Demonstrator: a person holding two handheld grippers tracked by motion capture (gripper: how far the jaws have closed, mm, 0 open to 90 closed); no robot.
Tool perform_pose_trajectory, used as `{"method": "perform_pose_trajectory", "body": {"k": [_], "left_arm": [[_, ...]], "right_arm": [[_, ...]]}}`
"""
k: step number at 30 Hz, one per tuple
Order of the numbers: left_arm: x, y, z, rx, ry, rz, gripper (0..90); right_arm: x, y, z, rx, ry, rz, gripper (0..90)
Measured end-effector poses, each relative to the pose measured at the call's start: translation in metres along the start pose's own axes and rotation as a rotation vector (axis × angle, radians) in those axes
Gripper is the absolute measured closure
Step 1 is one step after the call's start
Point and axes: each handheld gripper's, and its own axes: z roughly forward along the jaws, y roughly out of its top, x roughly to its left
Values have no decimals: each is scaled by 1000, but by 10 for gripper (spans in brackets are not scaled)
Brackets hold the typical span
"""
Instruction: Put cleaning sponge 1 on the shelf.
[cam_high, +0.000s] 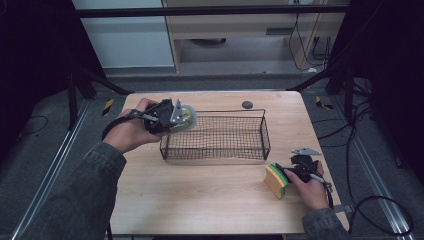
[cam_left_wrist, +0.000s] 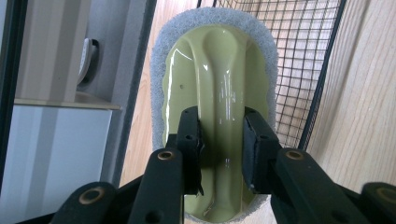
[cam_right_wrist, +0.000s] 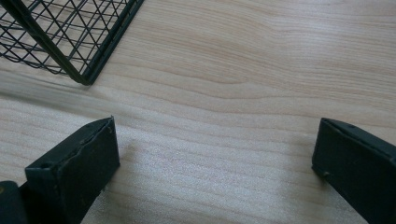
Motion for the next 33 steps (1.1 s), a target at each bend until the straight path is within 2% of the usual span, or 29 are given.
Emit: {"method": "perform_pose_trajectory", "body": {"k": [5,9,14,16,33], "left_arm": [[2,5,9,-2,-9,7,711],[4,9,22,9,-16,14,711],[4,11,28,9,-18,17,710],[4,12,30,2,-32,22,710],[3,15,53,40,-63,22,710]], "right_arm": [[0,0,0,0,0,0,9],[0,0,0,0,0,0,9],[0,0,0,0,1,-1,9],[0,0,0,0,1,-1,9],[0,0,0,0,1,1,9]]}}
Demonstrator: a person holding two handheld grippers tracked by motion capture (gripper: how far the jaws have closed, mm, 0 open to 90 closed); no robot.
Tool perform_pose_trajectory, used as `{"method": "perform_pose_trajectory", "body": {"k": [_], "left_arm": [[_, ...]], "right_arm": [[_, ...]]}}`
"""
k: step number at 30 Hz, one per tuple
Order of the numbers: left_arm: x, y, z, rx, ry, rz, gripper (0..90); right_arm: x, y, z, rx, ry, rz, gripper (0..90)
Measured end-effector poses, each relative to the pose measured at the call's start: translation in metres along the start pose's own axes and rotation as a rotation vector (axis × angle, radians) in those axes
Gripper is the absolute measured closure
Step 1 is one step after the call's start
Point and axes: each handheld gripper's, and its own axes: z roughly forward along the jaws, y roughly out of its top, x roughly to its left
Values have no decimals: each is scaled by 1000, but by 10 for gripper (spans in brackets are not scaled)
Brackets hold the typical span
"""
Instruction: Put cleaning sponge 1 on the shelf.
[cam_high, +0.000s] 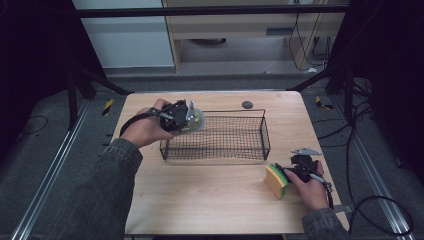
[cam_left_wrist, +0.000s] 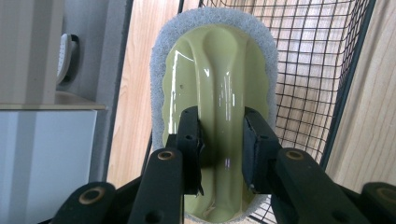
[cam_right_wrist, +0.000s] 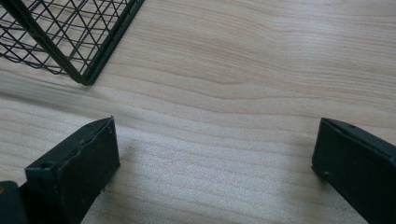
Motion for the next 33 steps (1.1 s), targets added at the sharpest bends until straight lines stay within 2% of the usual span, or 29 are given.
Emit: {"method": "perform_pose_trajectory", "body": {"k": [7,15,33], "left_arm": [[-4,-4,13,20,-16,18,710],[-6,-11,25,25,-32,3,710],[-8,-15,39,27,-57,-1,710]], "right_arm": [[0,0,0,0,0,1,9],[0,0,0,0,0,0,9],[0,0,0,-1,1,0,8]]}}
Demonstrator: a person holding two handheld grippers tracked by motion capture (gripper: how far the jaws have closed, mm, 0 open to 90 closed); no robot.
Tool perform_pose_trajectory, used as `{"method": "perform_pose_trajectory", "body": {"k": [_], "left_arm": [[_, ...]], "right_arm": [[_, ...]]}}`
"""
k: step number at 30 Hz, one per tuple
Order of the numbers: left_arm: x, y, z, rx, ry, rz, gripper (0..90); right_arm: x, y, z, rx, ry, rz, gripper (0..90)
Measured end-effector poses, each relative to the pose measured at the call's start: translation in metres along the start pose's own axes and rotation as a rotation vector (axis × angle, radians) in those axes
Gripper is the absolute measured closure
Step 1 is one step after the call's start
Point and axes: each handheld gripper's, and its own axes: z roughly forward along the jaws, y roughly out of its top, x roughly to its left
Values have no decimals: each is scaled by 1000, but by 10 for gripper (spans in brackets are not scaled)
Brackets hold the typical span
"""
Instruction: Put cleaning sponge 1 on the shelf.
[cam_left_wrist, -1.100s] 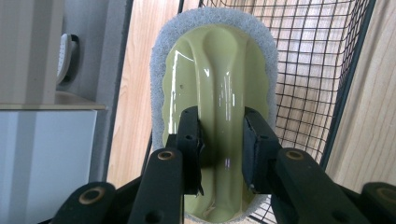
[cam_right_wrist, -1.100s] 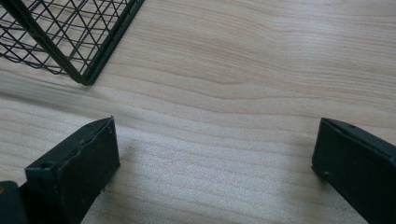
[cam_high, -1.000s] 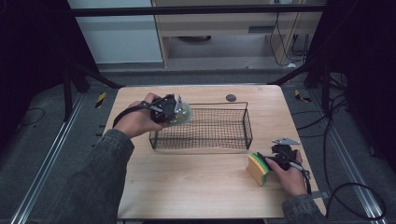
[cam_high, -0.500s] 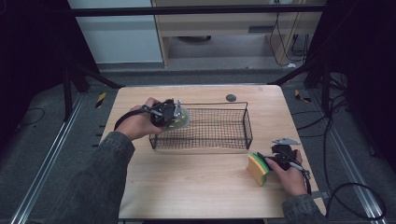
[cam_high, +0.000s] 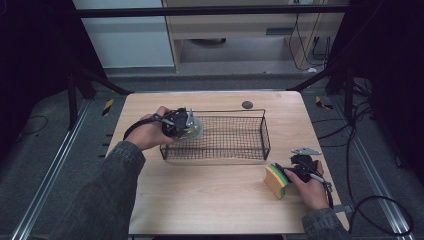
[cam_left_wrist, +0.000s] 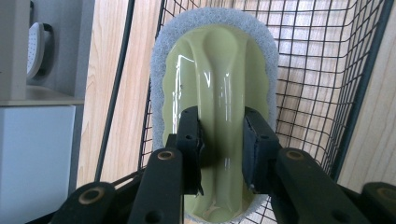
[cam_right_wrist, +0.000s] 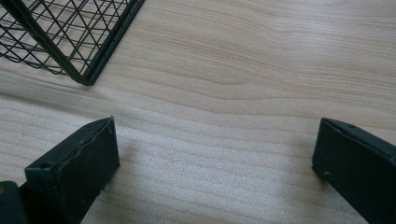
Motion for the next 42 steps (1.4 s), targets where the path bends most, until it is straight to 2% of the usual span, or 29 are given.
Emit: {"method": "perform_pose_trajectory", "body": {"k": [9,15,22,28,30,35,42], "left_arm": [[0,-6,6,4,-12,-15,710],[-1,-4,11,15,-20,-8,710],[-1,-5,23,28,-43,-17,709],[-4,-6,32,38,-68,-40,709],[-4,-5,35,43,-72,-25,709],[-4,-5,40,49,-83,-41,708],[-4,-4,45,59,-95,-40,708]], "right_arm": [[0,0,0,0,0,-3,8],[0,0,0,0,1,-2,8],[0,0,0,-1,3,-5,8],[0,0,0,-1,3,-4,8],[0,0,1,-1,2,-7,8],[0,0,1,-1,4,-6,8],[0,1,1,-3,5,-10,8]]}}
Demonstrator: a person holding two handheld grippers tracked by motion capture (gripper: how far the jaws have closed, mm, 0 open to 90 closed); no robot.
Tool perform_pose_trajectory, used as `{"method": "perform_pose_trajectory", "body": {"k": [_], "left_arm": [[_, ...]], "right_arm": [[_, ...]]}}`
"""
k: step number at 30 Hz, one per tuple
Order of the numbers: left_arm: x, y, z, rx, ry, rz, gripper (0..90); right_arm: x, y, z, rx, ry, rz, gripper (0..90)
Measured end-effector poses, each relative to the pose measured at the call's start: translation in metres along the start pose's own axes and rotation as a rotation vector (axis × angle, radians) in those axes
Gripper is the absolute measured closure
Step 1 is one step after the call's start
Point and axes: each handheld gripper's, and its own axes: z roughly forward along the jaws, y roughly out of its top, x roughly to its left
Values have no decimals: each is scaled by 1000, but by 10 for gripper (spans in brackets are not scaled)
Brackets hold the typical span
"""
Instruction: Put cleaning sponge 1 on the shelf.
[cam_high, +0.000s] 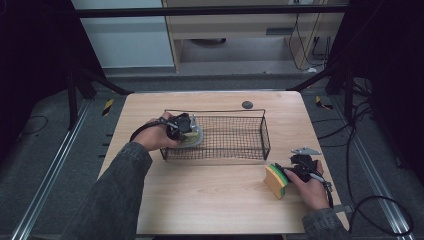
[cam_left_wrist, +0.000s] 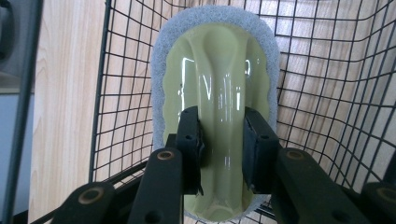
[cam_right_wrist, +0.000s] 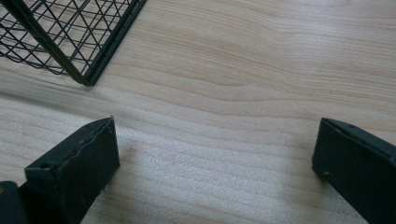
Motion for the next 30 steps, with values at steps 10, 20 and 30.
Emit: {"method": "perform_pose_trajectory", "body": {"k": [10,20,30], "left_arm": [[3,-4,6,-1,-27,-27,707],[3,-4,12,6,-55,-37,702],[2,-2,18,0,-47,-47,685]], "right_arm": [[0,0,0,2,1,4,8],[0,0,0,2,1,3,8],[0,0,0,2,4,2,8]]}}
